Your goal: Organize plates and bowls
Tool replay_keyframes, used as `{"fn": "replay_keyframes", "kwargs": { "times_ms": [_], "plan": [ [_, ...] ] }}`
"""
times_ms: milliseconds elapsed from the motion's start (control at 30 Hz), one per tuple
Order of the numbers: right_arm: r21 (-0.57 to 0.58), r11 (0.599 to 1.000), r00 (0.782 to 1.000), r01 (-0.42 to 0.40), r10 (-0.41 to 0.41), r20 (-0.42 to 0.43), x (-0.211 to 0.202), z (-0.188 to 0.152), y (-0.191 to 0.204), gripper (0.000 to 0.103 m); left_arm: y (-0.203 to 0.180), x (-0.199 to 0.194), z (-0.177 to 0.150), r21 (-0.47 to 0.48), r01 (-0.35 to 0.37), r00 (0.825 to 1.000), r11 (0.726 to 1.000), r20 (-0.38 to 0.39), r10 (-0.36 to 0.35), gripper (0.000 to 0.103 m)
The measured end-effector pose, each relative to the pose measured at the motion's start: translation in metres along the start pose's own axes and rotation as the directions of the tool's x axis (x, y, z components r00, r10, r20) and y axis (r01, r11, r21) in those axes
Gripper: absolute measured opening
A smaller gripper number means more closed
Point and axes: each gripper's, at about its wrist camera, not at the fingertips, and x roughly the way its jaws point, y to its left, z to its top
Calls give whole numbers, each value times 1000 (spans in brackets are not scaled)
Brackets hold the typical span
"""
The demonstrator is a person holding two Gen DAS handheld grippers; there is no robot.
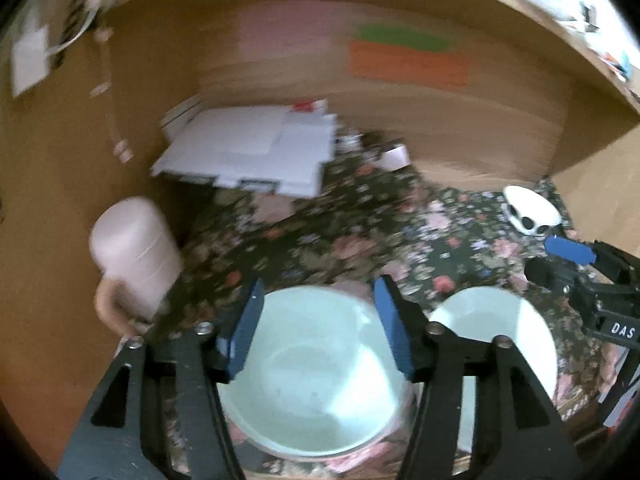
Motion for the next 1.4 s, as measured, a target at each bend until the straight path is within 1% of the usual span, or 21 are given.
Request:
{"fn": "replay_keyframes", "kwargs": {
  "times_ms": [133, 200, 267, 367, 633, 733, 867, 1000, 1167, 1200, 1233, 1267, 1300, 1367, 1400],
  "plan": [
    [37, 997, 997, 73, -74, 36, -18, 3, -30, 76, -32, 8, 10, 36, 45, 999, 998, 4, -45, 63],
    [50, 994, 993, 102, -105, 45, -24, 4, -43, 77, -48, 12, 14, 49, 66, 998, 997, 1, -66, 65],
    [68, 988, 988, 140, -144, 49, -29, 5, -59, 77, -63, 18, 19, 62, 84, 996, 994, -3, -84, 72],
    [100, 978, 981, 185, -190, 47, -32, 4, -82, 78, -85, 28, 29, 87, 116, 993, 989, -11, -115, 78],
    [180, 939, 954, 293, -299, 8, -28, 5, -145, 79, -134, 63, 55, 121, 193, 981, 974, -52, -188, 83],
    [213, 923, 945, 321, -326, -12, -22, 4, -167, 79, -150, 77, 64, 146, 212, 976, 966, -73, -203, 83],
    [268, 897, 935, 351, -348, -63, -4, 2, -200, 79, -166, 96, 73, 188, 208, 977, 960, -87, -195, 84],
    [330, 868, 928, 372, -357, -109, 17, -1, -229, 79, -179, 116, 84, 204, 230, 970, 952, -124, -208, 84],
    [376, 841, 921, 389, -356, -157, 40, -7, -255, 78, -192, 136, 96, 223, 223, 972, 949, -127, -198, 85],
    [376, 838, 918, 396, -359, -167, 45, -8, -258, 77, -194, 141, 97, 224, 221, 972, 949, -132, -195, 85],
    [374, 834, 914, 405, -366, -174, 49, -8, -260, 70, -197, 147, 98, 225, 222, 971, 949, -140, -194, 85],
    [371, 831, 911, 413, -369, -186, 53, -9, -262, 67, -199, 152, 99, 225, 223, 970, 949, -147, -193, 85],
    [371, 833, 912, 410, -360, -198, 57, -10, -265, 60, -202, 158, 99, 226, 223, 969, 948, -158, -190, 85],
    [382, 832, 915, 402, -345, -210, 63, -11, -270, 54, -207, 166, 99, 234, 221, 968, 947, -172, -183, 85],
    [387, 830, 915, 402, -345, -209, 64, -11, -272, 53, -209, 170, 99, 241, 221, 967, 945, -177, -181, 85]
  ]
}}
